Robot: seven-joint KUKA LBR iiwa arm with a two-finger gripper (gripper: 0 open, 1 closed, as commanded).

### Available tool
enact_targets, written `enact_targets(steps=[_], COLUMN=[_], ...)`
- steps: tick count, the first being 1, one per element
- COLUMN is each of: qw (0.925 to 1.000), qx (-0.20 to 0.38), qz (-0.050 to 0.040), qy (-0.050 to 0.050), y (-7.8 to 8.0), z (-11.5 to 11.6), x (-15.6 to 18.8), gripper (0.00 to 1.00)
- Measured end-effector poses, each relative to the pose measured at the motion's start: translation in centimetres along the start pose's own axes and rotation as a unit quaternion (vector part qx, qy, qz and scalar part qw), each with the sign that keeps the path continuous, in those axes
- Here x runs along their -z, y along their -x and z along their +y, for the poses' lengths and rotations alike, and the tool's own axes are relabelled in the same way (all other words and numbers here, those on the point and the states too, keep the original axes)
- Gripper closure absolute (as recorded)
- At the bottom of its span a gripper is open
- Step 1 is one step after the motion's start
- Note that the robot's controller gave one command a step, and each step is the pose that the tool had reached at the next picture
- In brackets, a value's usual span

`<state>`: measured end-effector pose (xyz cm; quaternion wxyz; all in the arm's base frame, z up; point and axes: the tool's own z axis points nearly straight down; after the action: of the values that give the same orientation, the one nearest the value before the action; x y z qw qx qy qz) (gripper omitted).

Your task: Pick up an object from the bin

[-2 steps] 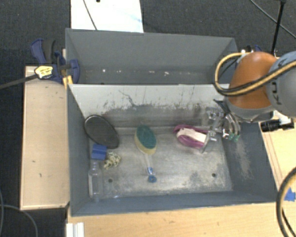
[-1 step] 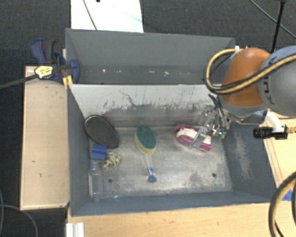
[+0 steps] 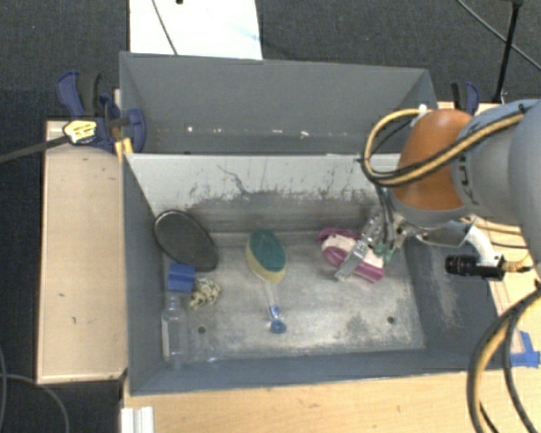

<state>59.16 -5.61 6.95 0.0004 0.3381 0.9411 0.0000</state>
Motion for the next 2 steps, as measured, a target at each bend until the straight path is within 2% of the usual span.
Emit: enact_targets(steps=[1,2], qw=[0.9984,0.9984], qx=[-0.057,-0.056], qz=[0.0005,0.0007], qy=[0.000,0.000], y=[-0.74,-0.75], z=[0.01,-0.01], x=[0.11,0.07], gripper=[0.00,1.00])
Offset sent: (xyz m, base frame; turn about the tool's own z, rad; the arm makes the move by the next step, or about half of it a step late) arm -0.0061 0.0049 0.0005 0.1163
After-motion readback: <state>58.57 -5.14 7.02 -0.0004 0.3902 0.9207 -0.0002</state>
